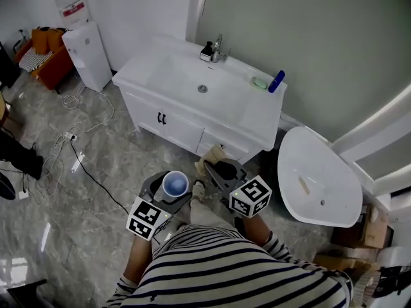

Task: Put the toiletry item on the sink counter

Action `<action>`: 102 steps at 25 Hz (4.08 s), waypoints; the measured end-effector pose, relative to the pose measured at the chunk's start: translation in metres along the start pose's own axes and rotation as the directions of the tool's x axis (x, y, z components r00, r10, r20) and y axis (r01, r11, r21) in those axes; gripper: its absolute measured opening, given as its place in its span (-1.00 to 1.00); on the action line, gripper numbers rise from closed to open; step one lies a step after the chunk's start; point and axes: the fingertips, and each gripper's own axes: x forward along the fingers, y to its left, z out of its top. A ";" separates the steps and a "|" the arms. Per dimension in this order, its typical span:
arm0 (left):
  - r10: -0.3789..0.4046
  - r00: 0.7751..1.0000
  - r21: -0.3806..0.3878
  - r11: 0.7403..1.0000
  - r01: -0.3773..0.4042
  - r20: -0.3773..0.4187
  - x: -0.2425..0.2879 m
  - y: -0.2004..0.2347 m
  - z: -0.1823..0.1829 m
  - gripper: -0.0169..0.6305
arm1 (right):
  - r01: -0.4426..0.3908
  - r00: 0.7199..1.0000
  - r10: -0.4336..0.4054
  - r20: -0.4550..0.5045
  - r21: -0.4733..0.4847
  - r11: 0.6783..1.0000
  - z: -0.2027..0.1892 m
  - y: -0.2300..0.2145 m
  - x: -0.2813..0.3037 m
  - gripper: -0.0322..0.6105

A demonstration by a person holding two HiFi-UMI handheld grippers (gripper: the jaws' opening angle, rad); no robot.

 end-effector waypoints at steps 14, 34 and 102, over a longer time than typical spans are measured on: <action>0.023 0.999 0.060 0.998 -0.021 -0.023 0.122 0.139 0.088 0.20 | 0.010 0.997 -0.009 0.074 -0.008 1.000 0.072 -0.166 0.103 -0.79; -0.091 0.996 0.179 0.980 0.092 -0.012 0.244 0.274 0.172 0.20 | 0.138 0.974 -0.133 0.185 -0.015 0.990 0.141 -0.305 0.174 -0.79; -0.506 0.834 0.308 0.776 0.551 -0.219 0.606 0.605 0.124 0.20 | 0.619 0.770 -0.635 0.072 0.158 0.769 0.174 -0.524 0.397 -0.79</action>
